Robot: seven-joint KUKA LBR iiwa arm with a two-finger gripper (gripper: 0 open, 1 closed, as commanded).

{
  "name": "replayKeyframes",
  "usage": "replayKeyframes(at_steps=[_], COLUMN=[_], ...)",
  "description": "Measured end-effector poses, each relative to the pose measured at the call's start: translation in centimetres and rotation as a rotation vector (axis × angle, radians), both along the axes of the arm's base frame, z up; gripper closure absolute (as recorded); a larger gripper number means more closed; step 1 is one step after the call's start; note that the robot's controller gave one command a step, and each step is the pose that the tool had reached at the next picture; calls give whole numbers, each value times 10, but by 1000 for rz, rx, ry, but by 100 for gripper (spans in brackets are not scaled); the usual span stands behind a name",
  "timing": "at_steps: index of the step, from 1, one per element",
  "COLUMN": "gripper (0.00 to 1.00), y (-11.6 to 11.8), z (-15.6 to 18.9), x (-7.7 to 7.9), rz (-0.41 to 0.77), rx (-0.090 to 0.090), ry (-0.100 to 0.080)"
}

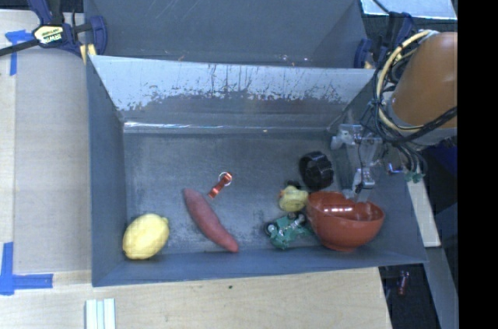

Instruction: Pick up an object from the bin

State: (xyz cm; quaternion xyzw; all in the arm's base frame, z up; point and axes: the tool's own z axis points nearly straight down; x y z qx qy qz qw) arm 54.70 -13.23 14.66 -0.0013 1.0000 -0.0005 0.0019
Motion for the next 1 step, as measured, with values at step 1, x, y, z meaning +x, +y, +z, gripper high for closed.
replayKeyframes(at_steps=[1], gripper=[0], y=[0], z=[0], x=[0], rz=[0], rx=[0], ry=[0])
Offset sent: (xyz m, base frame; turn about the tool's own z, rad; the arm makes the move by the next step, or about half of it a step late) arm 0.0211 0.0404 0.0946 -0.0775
